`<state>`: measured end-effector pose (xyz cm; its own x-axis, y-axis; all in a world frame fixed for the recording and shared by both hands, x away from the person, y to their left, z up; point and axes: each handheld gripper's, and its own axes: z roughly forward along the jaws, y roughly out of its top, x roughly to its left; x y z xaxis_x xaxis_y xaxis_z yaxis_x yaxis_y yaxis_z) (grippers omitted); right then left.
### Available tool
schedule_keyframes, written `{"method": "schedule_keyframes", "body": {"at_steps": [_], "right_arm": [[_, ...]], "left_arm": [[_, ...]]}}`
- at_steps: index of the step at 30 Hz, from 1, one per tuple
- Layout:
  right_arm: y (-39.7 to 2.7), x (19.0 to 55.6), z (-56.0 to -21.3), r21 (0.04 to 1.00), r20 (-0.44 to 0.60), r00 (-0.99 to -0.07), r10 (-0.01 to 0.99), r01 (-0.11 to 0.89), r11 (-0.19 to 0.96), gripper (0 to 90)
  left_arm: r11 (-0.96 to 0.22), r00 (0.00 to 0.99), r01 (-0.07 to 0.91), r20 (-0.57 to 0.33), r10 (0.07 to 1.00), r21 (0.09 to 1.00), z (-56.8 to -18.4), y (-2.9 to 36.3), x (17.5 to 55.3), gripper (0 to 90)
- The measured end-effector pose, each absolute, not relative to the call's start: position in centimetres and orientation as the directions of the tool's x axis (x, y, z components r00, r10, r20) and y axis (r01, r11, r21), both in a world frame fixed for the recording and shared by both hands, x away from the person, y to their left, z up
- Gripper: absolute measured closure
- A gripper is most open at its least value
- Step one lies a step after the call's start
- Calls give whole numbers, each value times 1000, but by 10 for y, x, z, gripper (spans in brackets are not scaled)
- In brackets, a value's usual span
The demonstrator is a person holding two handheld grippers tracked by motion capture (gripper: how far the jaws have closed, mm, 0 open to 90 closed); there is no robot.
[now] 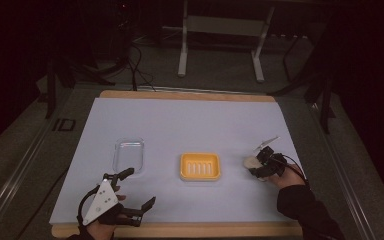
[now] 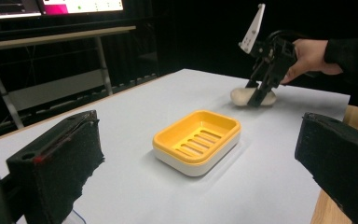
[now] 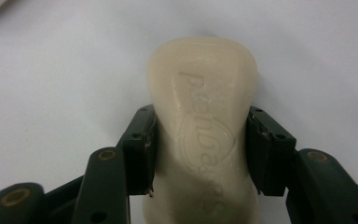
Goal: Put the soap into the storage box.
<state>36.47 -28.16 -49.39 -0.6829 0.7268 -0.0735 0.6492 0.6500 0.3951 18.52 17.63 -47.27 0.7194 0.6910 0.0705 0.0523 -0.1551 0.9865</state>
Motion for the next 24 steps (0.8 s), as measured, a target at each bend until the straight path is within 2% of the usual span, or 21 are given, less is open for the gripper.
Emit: {"method": "schedule_keyframes", "body": {"at_steps": [24], "right_arm": [[-294, 381, -458, 436, -25, -783, 622, 551, 712, 498]], "left_arm": [[-154, 718, 54, 69, 693, 987, -473, 176, 186, 7]]}}
